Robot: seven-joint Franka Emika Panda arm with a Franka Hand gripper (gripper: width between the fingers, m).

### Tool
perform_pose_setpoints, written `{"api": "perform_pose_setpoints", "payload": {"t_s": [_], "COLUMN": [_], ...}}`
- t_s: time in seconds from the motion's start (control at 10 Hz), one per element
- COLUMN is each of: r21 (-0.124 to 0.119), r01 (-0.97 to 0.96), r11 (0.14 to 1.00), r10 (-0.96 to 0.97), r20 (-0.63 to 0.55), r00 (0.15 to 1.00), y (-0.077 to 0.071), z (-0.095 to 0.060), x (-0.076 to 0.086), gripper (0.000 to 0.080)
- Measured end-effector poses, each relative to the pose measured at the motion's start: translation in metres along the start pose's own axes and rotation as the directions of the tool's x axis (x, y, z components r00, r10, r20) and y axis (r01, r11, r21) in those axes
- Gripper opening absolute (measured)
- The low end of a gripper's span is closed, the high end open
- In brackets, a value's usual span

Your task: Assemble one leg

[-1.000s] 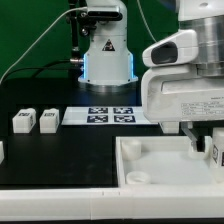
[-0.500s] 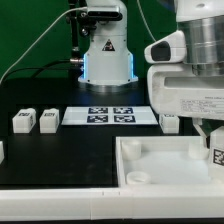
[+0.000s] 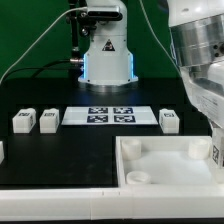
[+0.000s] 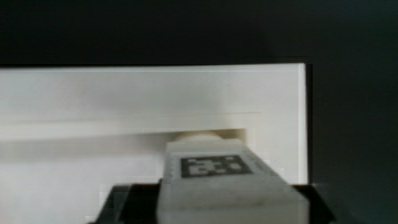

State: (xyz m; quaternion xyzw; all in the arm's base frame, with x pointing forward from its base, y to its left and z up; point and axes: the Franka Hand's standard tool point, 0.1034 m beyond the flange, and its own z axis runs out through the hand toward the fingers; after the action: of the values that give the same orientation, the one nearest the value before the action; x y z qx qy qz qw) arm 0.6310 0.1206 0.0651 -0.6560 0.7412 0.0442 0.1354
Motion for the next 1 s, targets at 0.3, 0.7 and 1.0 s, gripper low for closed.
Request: {"api": "perform_pose_setpoints", "payload": {"t_s": [0.3, 0.7, 1.0], "r21": [0.006, 0.005, 0.005], "r01": [-0.182, -0.173, -0.172], "r11": [0.983, 0.985, 0.985], "r10": [0.182, 0.173, 0.172], "r20": [0.002, 0.001, 0.001], "r00": [0.983, 0.985, 0.985], "y": [-0.0005, 0.0001, 0.0003], "z": [-0.0001, 0.0007, 0.0008], "x": [0.0019, 0.0017, 0.0014], "gripper": [0.0297, 0.0615, 0.0648]}}
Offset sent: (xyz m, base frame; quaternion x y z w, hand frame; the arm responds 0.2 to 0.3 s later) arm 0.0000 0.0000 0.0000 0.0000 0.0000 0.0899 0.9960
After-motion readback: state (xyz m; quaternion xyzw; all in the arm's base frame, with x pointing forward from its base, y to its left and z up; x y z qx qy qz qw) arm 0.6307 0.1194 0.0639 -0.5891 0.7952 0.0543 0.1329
